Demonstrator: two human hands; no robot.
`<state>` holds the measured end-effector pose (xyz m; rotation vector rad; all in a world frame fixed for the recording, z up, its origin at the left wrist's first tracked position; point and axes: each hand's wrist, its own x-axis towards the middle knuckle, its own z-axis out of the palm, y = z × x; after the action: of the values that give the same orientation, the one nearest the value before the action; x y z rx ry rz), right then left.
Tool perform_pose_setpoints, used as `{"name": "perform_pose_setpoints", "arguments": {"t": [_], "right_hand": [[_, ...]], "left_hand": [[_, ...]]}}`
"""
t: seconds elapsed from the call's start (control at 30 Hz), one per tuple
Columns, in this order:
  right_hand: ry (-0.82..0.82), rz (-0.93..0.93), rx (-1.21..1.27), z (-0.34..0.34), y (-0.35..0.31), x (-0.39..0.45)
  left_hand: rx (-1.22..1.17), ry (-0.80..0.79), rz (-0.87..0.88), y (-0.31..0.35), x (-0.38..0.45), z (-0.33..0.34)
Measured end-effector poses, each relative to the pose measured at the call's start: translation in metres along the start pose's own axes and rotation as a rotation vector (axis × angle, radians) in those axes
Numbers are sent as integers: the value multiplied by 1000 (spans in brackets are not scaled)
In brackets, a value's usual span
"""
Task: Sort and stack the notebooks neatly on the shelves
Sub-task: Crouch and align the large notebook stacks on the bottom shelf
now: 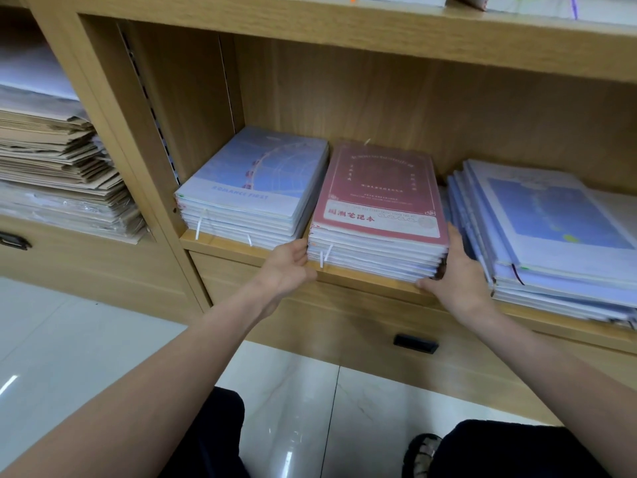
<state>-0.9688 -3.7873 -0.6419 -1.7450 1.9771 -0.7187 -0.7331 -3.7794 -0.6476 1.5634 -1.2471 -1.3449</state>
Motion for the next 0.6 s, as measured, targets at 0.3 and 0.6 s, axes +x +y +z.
{"name": "perform_pose_setpoints", "arguments": {"t": [0.3, 0.6], "right_hand": [[43, -26, -61, 6, 2, 6], [-89, -22, 60, -4, 2, 7]], "left_hand": [[-93, 44, -14, -4, 4, 6], [90, -7, 64, 5, -9, 11]]}}
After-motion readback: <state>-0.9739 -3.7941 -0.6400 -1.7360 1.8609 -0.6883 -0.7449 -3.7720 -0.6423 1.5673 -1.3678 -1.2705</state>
